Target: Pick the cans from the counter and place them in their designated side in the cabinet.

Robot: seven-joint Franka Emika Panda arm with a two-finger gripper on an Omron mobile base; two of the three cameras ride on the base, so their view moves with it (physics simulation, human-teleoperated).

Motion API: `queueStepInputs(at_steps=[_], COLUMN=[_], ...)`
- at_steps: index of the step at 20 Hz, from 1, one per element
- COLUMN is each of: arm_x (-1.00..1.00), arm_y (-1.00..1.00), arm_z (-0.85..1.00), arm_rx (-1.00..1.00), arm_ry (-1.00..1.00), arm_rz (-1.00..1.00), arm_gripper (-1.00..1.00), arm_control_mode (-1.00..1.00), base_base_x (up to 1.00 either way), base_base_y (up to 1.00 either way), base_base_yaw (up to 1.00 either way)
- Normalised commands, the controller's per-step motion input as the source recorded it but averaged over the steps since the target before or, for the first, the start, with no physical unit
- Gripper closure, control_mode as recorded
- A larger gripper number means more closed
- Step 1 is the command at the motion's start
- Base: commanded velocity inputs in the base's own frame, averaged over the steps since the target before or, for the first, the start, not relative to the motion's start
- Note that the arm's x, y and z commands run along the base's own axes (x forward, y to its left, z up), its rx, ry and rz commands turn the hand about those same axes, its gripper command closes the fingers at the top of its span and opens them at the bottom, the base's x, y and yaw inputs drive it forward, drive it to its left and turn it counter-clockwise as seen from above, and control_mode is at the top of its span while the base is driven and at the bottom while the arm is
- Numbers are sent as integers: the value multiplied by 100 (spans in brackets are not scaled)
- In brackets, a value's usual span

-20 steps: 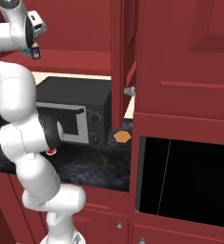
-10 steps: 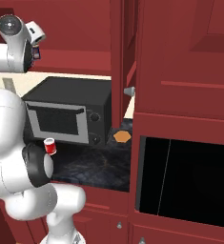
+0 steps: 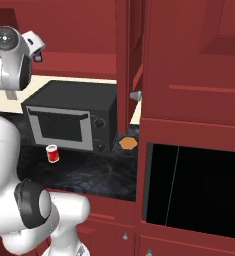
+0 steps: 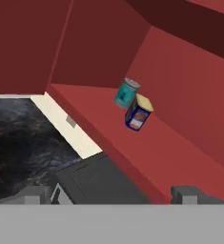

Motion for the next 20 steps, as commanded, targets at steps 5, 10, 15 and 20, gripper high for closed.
queueStepInputs(at_steps=[5,10,15,20], arm_x=[-50,-36,-26,-28], arm_y=[-5,0,-4,-7], arm_z=[0,-3,-24,-41], arm_rx=[0,5,12,-3], arm_ry=[8,18,14,1], arm_rz=[0,-3,-7,0], arm_gripper=[-100,-100,-100,-100], arm_control_mode=[-100,-100,-100,-100], base_base_x=[0,0,0,0], base_base_y=[0,0,0,0], base_base_yaw=[0,0,0,0])
